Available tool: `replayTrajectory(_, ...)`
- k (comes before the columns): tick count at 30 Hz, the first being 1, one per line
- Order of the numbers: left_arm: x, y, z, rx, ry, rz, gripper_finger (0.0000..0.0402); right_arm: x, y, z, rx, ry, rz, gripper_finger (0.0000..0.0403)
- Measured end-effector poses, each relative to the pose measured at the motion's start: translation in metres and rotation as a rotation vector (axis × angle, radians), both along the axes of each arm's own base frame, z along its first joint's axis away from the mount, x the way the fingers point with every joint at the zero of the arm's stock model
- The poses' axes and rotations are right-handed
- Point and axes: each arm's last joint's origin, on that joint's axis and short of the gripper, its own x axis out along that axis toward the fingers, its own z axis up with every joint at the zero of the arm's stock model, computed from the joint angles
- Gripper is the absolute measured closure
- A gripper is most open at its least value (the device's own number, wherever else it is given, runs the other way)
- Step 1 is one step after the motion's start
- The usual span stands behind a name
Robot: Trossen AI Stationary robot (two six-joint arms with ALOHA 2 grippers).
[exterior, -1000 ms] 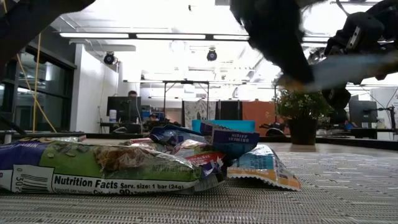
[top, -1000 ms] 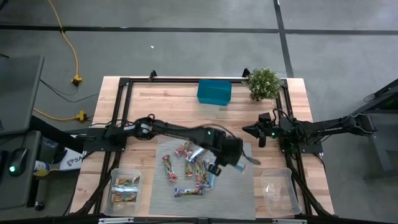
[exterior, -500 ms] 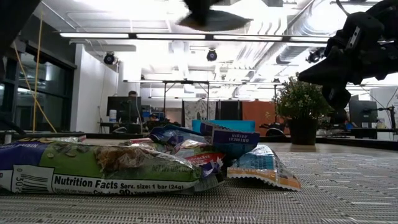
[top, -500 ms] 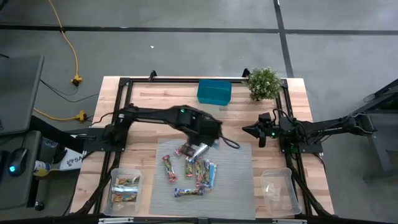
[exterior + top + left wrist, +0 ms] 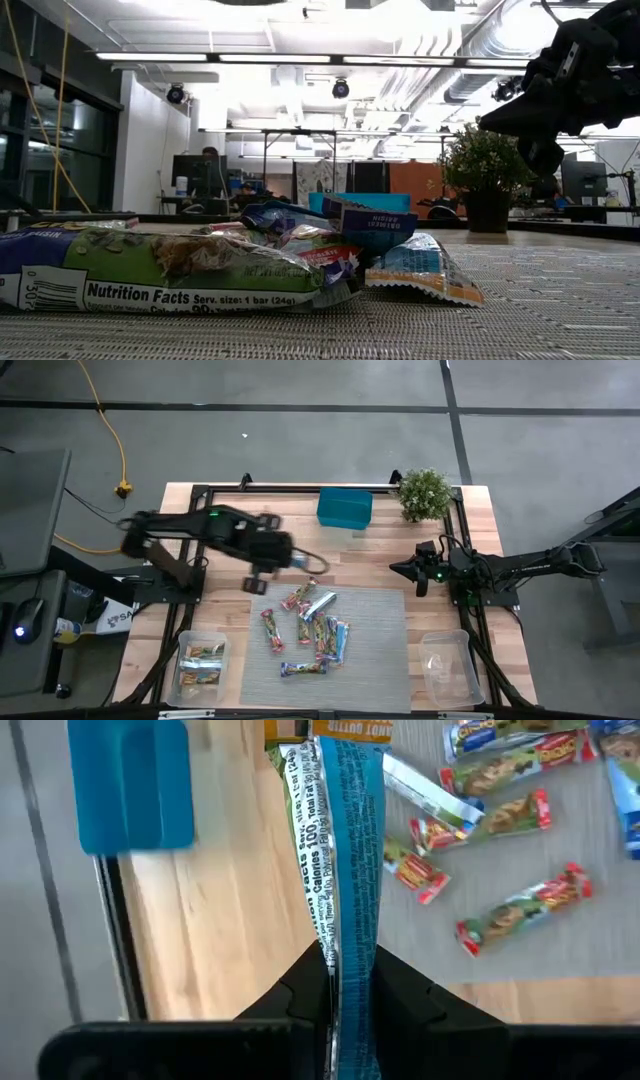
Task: Pick and place Granola Bars by type
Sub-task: Put the yellow granola bar into the left transparent bin
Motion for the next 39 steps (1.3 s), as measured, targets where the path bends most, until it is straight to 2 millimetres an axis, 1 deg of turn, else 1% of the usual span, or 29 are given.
replayTrajectory(1, -0.011, 0.0, -0.004, -0.011, 0.001, 0.023, 0.0353, 0.0, 0.0, 0.0, 0.0, 0.0, 0.0, 0.0402)
replayTrajectory(3, -0.034, -0.002, -0.018, -0.045, 0.051, 0.074, 0.0353, 0.0, 0.0, 0.0, 0.0, 0.0, 0.0, 0.0402)
replayTrajectory(6, -0.064, -0.006, -0.037, -0.106, 0.074, 0.17, 0.0353, 0.0, 0.0, 0.0, 0.0, 0.0, 0.0, 0.0402)
replayTrajectory(8, -0.087, -0.012, -0.051, -0.169, 0.119, 0.234, 0.0353, 0.0, 0.0, 0.0, 0.0, 0.0, 0.0, 0.0402)
replayTrajectory(11, -0.112, -0.025, -0.073, -0.265, 0.19, 0.317, 0.0353, 0.0, 0.0, 0.0, 0.0, 0.0, 0.0, 0.0402)
replayTrajectory(13, -0.126, -0.035, -0.087, -0.315, 0.253, 0.363, 0.0353, 0.0, 0.0, 0.0, 0.0, 0.0, 0.0, 0.0402)
replayTrajectory(16, -0.145, -0.054, -0.106, -0.366, 0.393, 0.407, 0.0353, 0.0, 0.0, 0.0, 0.0, 0.0, 0.0, 0.0402)
replayTrajectory(20, -0.166, -0.079, -0.118, -0.369, 0.539, 0.437, 0.0353, 0.0, 0.0, 0.0, 0.0, 0.0, 0.0, 0.0402)
replayTrajectory(23, -0.177, -0.097, -0.123, -0.362, 0.582, 0.491, 0.0353, 0.0, 0.0, 0.0, 0.0, 0.0, 0.0, 0.0402)
replayTrajectory(29, -0.19, -0.136, -0.132, -0.419, 0.547, 0.624, 0.0353, 0.0, 0.0, 0.0, 0.0, 0.0, 0.0, 0.0402)
replayTrajectory(33, -0.189, -0.161, -0.144, -0.457, 0.493, 0.665, 0.0353, 0.0, 0.0, 0.0, 0.0, 0.0, 0.0, 0.0402)
replayTrajectory(36, -0.182, -0.175, -0.155, -0.462, 0.443, 0.626, 0.0353, 0.0, 0.0, 0.0, 0.0, 0.0, 0.0, 0.0402)
replayTrajectory(39, -0.175, -0.187, -0.166, -0.443, 0.4, 0.545, 0.0353, 0.0, 0.0, 0.0, 0.0, 0.0, 0.0, 0.0402)
